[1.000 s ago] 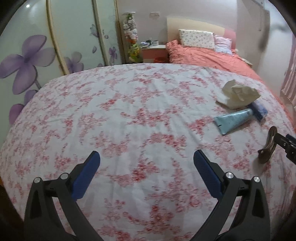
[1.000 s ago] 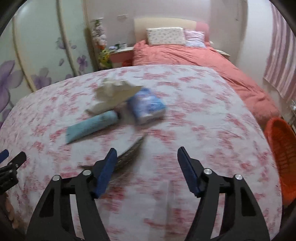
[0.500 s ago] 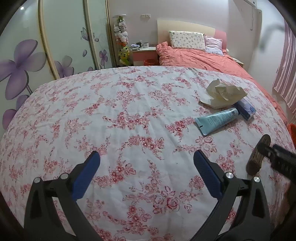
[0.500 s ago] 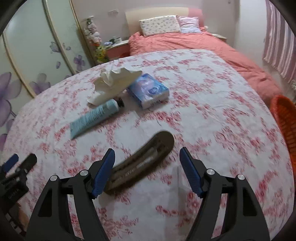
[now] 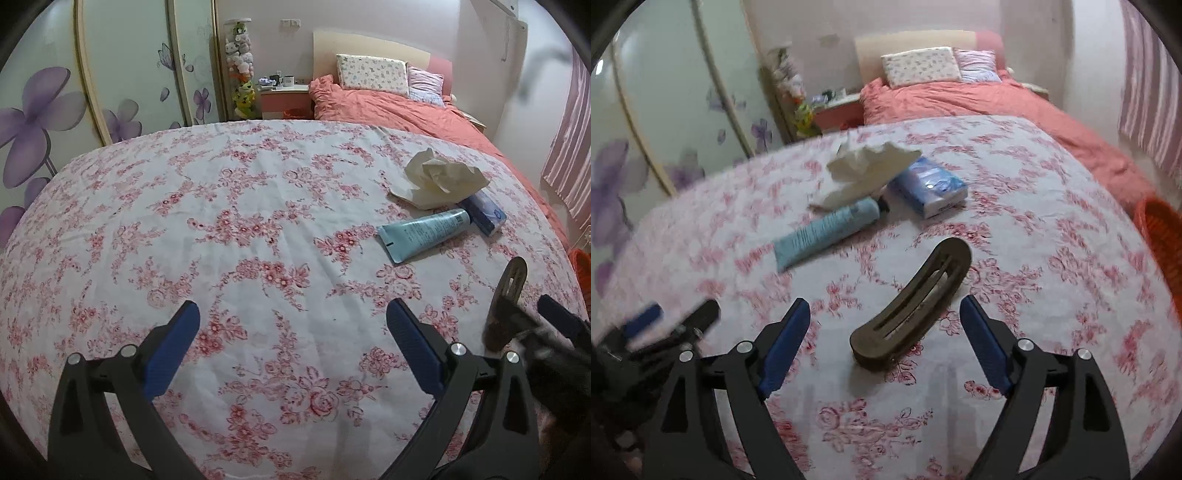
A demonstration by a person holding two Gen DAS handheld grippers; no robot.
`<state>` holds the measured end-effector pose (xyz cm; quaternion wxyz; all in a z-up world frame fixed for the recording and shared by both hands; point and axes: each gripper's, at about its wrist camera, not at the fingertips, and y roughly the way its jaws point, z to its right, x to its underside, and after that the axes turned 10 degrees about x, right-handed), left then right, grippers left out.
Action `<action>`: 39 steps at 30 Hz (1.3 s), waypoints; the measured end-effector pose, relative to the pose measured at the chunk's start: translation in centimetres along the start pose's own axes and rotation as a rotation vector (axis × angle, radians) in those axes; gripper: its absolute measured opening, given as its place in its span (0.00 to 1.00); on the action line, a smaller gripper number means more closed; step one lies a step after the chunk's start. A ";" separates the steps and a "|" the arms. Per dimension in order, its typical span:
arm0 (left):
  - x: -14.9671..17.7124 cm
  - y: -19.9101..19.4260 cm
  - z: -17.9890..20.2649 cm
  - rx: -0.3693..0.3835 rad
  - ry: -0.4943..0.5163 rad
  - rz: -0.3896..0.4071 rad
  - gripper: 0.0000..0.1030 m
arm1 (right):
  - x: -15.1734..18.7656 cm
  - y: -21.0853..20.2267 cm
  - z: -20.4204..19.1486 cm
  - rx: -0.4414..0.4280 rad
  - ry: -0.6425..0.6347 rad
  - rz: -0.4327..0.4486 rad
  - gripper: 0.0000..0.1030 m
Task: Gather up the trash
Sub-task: 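Close the right tool on the brown hair clip and lift it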
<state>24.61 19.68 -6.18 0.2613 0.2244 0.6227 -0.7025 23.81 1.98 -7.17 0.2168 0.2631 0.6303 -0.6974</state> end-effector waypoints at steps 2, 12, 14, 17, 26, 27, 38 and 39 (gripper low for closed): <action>0.1 -0.2 0.2 0.000 0.010 0.003 0.96 | 0.4 0.5 0.8 0.017 0.001 -0.019 0.74; 0.1 0.4 1.1 0.004 0.018 0.001 0.96 | -0.2 1.6 7.9 -0.064 0.132 -0.022 0.69; 0.1 0.5 1.4 0.009 0.018 0.000 0.95 | -0.4 1.7 7.5 -0.081 0.115 -0.017 0.61; 0.2 0.7 1.9 0.020 0.024 -0.003 0.92 | -0.7 2.2 6.1 -0.092 0.073 -0.019 0.54; -0.9 1.5 4.7 0.023 0.094 0.007 0.92 | -0.6 2.6 7.0 -0.045 0.035 -0.014 0.30; -1.1 1.7 5.0 0.024 0.104 0.008 0.92 | -0.6 2.6 7.5 -0.036 0.042 -0.014 0.30; -5.3 7.5 10.7 0.060 0.294 -0.014 0.92 | -0.2 3.0 14.3 0.022 0.152 -0.027 0.30; -5.4 8.1 11.0 0.056 0.315 -0.018 0.92 | -0.2 3.0 14.4 0.018 0.153 -0.027 0.30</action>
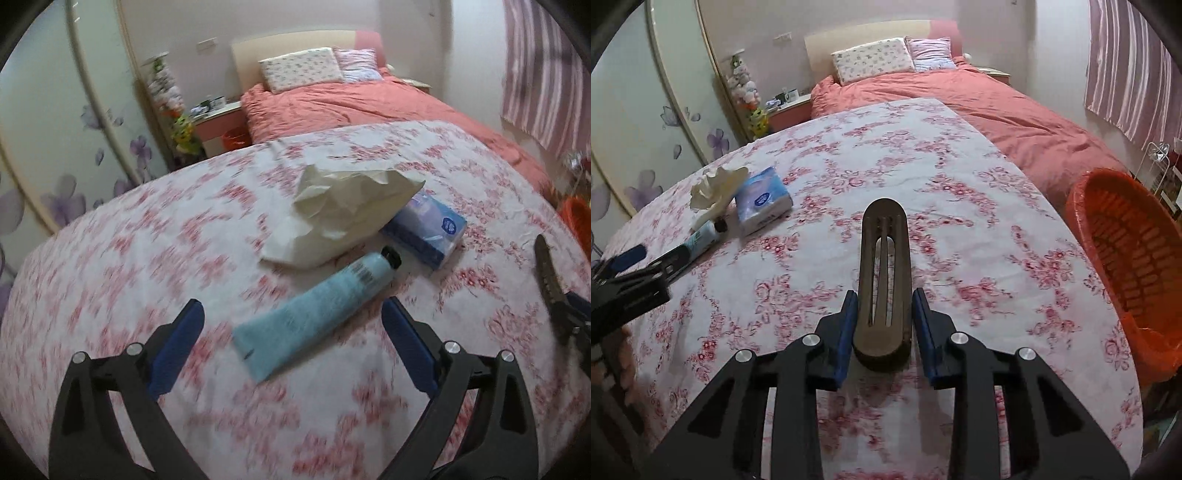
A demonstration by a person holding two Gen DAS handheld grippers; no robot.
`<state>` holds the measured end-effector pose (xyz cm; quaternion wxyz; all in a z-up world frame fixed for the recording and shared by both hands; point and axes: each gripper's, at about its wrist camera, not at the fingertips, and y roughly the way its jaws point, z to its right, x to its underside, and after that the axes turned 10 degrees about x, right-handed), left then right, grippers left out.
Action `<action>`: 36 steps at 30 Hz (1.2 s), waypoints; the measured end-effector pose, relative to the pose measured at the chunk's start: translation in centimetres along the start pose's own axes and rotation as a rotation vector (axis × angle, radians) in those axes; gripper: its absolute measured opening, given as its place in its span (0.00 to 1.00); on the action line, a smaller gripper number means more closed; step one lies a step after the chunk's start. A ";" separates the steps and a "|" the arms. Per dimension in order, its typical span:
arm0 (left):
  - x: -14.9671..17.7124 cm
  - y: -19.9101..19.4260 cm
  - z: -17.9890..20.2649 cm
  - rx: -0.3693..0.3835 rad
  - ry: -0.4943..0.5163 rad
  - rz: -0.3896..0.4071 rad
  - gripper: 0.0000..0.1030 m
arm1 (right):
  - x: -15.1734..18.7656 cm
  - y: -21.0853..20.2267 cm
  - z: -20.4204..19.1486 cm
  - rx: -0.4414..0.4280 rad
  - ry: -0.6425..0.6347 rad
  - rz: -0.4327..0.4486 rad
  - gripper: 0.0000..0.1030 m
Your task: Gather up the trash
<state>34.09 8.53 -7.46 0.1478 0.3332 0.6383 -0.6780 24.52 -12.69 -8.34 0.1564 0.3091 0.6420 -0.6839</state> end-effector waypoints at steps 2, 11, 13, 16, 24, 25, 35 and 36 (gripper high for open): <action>-0.3 1.1 0.2 -0.010 0.029 -0.021 0.92 | -0.1 0.1 0.3 -0.010 0.002 -0.001 0.30; 0.3 1.0 0.1 0.251 -0.112 -0.088 0.72 | -0.1 0.2 0.9 -0.037 0.011 -0.001 0.30; 0.4 0.6 0.8 0.296 -0.109 -0.097 0.71 | -0.1 0.1 0.9 -0.040 0.013 -0.001 0.30; 0.1 0.6 1.5 0.202 -0.085 -0.081 0.71 | -0.1 0.2 1.0 -0.039 0.012 -0.001 0.30; -1.5 2.5 1.7 0.111 -0.123 -0.080 0.54 | -1.0 0.7 1.1 -0.041 0.027 -0.009 0.30; -1.7 2.6 1.8 0.111 -0.123 -0.078 0.52 | -1.2 0.9 1.2 -0.041 0.030 -0.011 0.30; -1.1 2.0 2.6 0.126 -0.133 -0.072 0.28 | -0.9 0.5 1.6 -0.017 -0.014 0.000 0.29; -0.6 1.6 2.5 0.137 -0.136 -0.073 0.28 | -0.7 0.3 1.7 -0.011 -0.021 0.003 0.29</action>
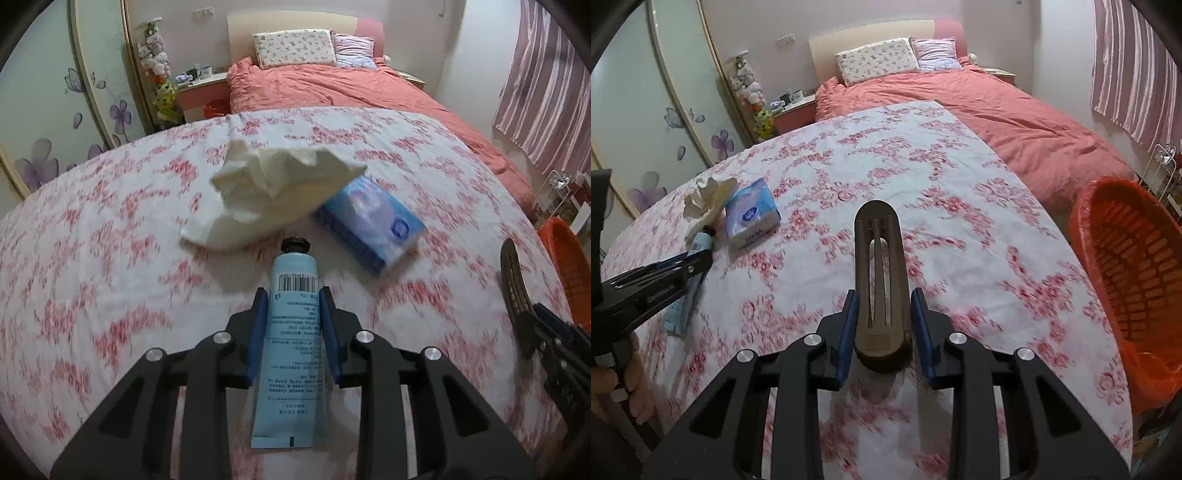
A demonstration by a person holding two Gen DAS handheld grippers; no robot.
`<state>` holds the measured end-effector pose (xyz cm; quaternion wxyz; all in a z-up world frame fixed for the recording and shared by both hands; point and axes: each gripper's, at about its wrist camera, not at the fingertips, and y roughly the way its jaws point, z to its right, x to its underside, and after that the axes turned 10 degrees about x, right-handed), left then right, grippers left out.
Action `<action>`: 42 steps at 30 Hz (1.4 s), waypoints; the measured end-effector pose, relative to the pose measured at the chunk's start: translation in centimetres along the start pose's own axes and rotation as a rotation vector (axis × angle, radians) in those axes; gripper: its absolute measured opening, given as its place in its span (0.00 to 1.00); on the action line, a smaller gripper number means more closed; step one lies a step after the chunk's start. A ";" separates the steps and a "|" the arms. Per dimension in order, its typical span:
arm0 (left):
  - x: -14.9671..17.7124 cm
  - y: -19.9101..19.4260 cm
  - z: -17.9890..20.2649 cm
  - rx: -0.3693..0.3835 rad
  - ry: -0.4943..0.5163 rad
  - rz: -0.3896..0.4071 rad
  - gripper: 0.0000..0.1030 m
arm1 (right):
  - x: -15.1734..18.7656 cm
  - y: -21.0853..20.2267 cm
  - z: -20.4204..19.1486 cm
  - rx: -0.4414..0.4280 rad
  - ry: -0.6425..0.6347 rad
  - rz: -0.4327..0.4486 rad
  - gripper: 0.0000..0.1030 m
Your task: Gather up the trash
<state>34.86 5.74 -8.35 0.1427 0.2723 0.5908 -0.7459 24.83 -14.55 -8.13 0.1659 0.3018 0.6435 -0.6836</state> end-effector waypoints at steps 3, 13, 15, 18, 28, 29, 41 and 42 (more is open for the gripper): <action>1.8 -1.4 -0.1 0.018 -0.006 -0.003 0.28 | 0.7 -0.7 0.6 0.026 -0.025 0.013 0.29; 4.4 -2.5 0.1 -0.073 -0.019 0.051 0.50 | 0.8 -0.7 1.1 0.025 -0.018 0.012 0.29; 4.5 -2.6 -0.1 -0.074 -0.031 0.055 0.54 | 0.9 -0.7 1.1 0.020 -0.013 0.011 0.29; 4.5 -2.7 -0.6 -0.078 -0.054 0.056 0.60 | 0.9 -0.6 1.1 0.021 -0.017 0.005 0.31; 4.6 -2.7 -1.8 -0.081 -0.117 0.049 0.86 | 0.9 -0.5 1.0 0.018 -0.014 0.006 0.31; 4.6 -2.7 -1.8 -0.079 -0.116 0.048 0.87 | 0.9 -0.5 1.0 0.017 -0.013 0.006 0.31; 4.2 -2.5 0.3 -0.057 -0.033 0.049 0.52 | 0.3 -0.1 0.7 0.028 -0.031 0.008 0.31; 4.2 -2.4 0.6 -0.054 -0.028 0.051 0.46 | 0.4 -0.1 0.8 0.024 -0.028 0.008 0.31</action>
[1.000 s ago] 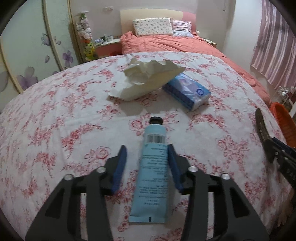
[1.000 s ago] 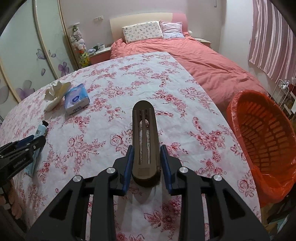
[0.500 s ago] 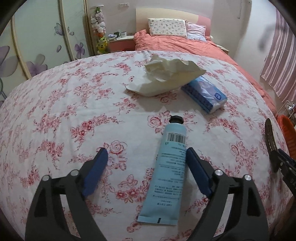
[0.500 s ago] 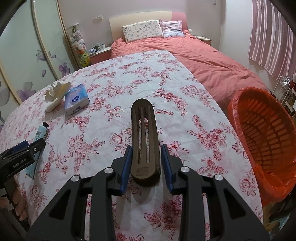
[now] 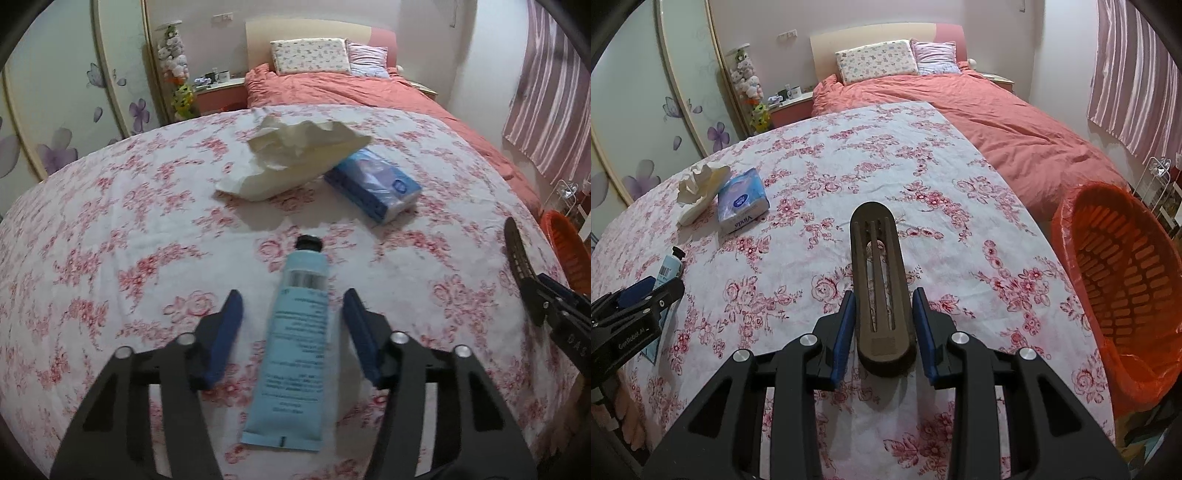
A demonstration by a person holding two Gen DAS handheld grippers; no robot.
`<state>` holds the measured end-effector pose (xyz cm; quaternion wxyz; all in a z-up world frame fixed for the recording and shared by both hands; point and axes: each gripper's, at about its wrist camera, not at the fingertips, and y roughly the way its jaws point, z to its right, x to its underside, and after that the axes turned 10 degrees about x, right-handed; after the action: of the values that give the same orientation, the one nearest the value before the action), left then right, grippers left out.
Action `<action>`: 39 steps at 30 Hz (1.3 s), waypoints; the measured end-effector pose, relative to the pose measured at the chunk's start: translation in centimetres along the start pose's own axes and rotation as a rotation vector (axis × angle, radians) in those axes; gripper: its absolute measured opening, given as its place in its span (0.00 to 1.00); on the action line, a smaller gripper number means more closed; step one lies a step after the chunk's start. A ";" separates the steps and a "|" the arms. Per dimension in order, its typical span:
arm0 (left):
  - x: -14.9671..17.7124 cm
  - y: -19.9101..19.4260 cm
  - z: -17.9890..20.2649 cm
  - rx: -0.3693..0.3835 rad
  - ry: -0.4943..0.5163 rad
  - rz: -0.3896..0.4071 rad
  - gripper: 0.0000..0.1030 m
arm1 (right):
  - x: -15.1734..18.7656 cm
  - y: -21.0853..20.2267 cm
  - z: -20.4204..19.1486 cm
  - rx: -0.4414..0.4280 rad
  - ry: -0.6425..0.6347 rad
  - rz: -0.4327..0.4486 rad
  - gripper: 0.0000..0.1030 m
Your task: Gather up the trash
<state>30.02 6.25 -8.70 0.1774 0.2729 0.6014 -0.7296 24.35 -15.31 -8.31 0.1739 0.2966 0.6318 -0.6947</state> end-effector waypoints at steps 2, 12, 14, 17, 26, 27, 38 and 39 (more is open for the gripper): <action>0.1 0.0 0.6 0.004 0.016 0.006 0.35 | 0.1 -0.1 0.1 -0.009 0.005 0.001 0.31; 0.0 -0.7 0.7 0.061 -0.013 0.012 0.28 | 0.2 -1.9 0.8 -0.054 0.038 0.051 0.28; -0.1 -1.1 0.8 0.059 -0.013 0.018 0.28 | 0.0 -2.4 1.0 -0.060 0.049 0.063 0.28; -0.4 -1.8 1.0 0.063 -0.013 0.029 0.28 | -0.3 -2.9 1.3 -0.064 0.058 0.072 0.28; -0.5 -3.0 2.3 0.083 -0.002 0.056 0.27 | -0.4 -4.4 2.7 -0.053 0.085 0.106 0.28; -0.4 -2.7 2.4 0.080 -0.001 0.047 0.27 | -0.4 -4.3 2.7 -0.052 0.086 0.103 0.28; 0.4 -0.2 2.6 0.037 -0.014 -0.018 0.33 | 0.3 -3.0 2.8 -0.050 0.087 0.058 0.28; 0.3 0.0 2.7 0.030 -0.009 -0.015 0.31 | 0.3 -3.0 2.8 -0.051 0.087 0.058 0.28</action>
<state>29.28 3.65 -8.52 0.1705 0.2679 0.5918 -0.7409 21.73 -17.59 -6.16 0.1736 0.3401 0.6473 -0.6597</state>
